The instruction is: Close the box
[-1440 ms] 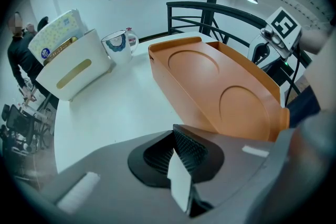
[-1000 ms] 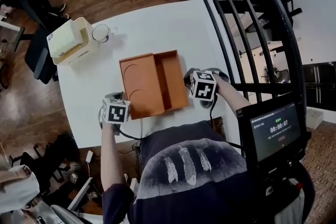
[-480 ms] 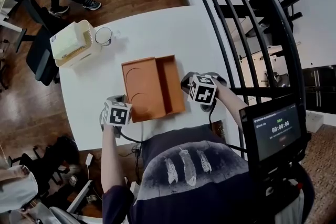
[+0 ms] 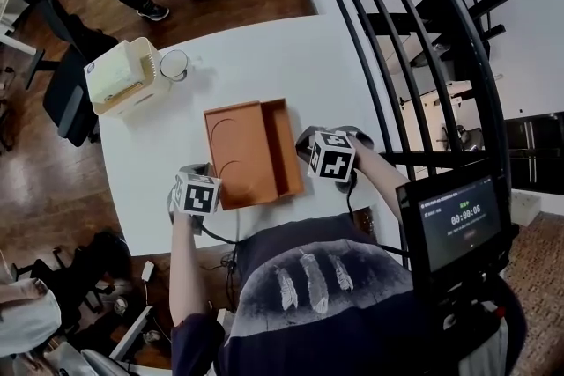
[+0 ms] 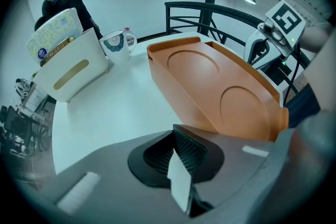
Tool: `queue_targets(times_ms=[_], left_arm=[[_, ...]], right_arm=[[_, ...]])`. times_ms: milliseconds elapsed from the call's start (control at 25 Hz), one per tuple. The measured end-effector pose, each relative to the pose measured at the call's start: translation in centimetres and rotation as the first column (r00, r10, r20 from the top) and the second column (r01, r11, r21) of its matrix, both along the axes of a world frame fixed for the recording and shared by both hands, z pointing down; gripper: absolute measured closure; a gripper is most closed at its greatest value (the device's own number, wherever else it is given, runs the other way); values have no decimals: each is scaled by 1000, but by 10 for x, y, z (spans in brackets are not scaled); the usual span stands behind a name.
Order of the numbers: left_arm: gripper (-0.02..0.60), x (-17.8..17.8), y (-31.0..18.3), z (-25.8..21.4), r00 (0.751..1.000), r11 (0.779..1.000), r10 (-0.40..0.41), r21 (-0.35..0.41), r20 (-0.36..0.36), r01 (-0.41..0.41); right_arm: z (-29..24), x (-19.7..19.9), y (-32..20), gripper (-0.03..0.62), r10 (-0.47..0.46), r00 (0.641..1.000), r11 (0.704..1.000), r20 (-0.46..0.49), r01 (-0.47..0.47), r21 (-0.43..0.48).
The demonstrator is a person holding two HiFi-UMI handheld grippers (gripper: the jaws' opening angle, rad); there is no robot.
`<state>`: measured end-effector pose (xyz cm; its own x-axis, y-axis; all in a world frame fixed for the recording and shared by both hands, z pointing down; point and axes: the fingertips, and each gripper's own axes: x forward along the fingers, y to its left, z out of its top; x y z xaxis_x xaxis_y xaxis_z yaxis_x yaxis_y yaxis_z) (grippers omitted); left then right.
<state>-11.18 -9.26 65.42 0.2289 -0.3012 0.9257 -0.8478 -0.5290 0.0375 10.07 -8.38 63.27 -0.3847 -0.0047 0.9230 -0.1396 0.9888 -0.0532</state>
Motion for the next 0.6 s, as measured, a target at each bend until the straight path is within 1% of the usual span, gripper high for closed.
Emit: queue_targets(times_ms=[240,400,480,600], left_arm=[[566,1,-3,-3,1000,1000,2,-3,-8,-2],[566,7,26,-2,1000,998,7,-57,-19,-8],[566,8,24,-2,1000,999,12,-50,-28,-14],[566,4,7,-4,1000,999,24,-24,-13,-24]], right_arm=[[-6,-9,-4,591,-3,1000,1000,15,3,1],[-9,-3,23,591,6,1000,999,5,-5,-37],[-9,-5,22,591,2,1000,999,8,-1,-38],[-11,-13,6,591,-10,1000,1000,18,10,-6]])
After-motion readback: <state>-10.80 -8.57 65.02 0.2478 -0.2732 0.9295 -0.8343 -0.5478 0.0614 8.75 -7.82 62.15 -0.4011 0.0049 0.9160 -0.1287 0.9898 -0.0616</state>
